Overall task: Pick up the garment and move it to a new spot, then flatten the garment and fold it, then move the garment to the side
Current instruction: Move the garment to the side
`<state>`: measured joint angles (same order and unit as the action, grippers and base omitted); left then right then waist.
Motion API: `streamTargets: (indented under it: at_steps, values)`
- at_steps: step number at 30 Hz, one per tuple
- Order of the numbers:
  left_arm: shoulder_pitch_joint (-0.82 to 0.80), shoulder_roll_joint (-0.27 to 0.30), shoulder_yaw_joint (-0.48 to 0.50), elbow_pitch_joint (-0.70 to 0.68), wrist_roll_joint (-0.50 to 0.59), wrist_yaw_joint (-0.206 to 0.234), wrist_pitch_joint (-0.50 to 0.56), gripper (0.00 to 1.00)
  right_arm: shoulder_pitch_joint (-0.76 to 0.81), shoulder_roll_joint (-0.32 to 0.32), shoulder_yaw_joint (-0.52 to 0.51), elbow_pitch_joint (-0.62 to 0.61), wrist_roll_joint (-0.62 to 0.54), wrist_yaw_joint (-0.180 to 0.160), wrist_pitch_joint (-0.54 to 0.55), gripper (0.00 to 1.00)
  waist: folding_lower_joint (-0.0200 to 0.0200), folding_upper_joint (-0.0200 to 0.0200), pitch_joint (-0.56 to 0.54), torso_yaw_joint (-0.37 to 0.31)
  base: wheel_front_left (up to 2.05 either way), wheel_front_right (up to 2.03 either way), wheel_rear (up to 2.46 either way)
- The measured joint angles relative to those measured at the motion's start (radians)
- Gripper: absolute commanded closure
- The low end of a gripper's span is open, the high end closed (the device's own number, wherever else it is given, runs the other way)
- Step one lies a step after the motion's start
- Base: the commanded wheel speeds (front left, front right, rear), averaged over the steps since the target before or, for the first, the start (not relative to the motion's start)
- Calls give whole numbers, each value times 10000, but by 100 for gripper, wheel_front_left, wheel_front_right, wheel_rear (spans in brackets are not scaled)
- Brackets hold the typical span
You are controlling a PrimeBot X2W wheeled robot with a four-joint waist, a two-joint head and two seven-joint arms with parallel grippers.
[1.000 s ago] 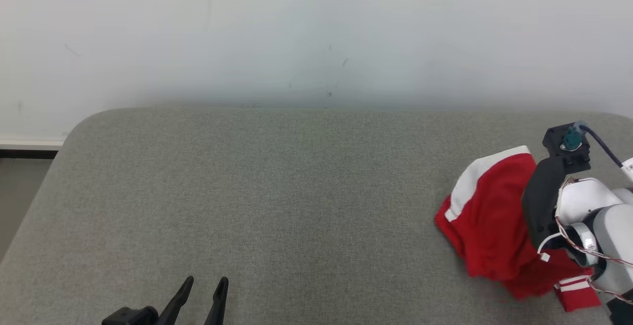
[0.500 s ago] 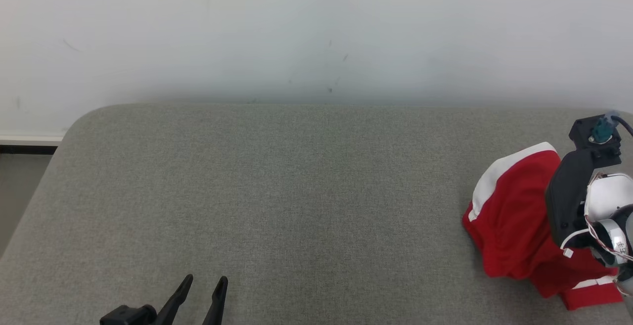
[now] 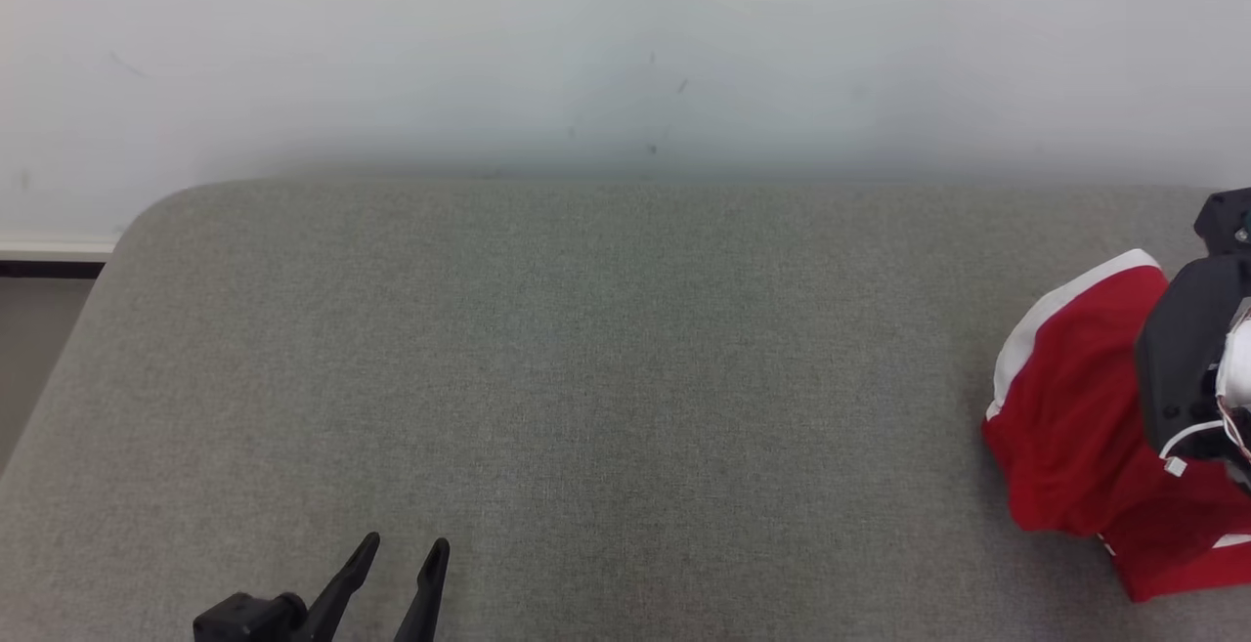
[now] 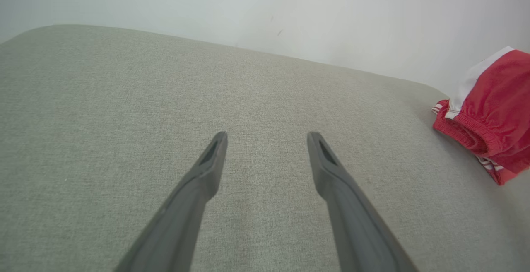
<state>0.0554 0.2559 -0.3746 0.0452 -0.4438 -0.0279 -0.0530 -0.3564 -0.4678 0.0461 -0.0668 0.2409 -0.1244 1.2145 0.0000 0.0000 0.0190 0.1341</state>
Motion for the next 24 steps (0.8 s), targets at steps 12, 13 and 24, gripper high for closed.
streamTargets:
  at_steps: [12, 13, 24]
  values:
    - [-519, 19, -19, -366, 82, 2, 192, 0, 299, -819, -280, -201, -1850, -2, 29, 100, 1, 1, 952, 17, 0, 0, 0]
    - [-574, 10, -40, -366, 102, 0, 240, 0, 367, -865, -270, -173, -2040, -2, -27, 86, 1, 1, 1024, 15, 0, 0, 0]
    - [-867, -17, -140, -341, 125, -75, 360, 0, 387, -915, -412, 79, -2865, 0, -629, 0, 2, 1, 1429, 41, 0, 0, 0]
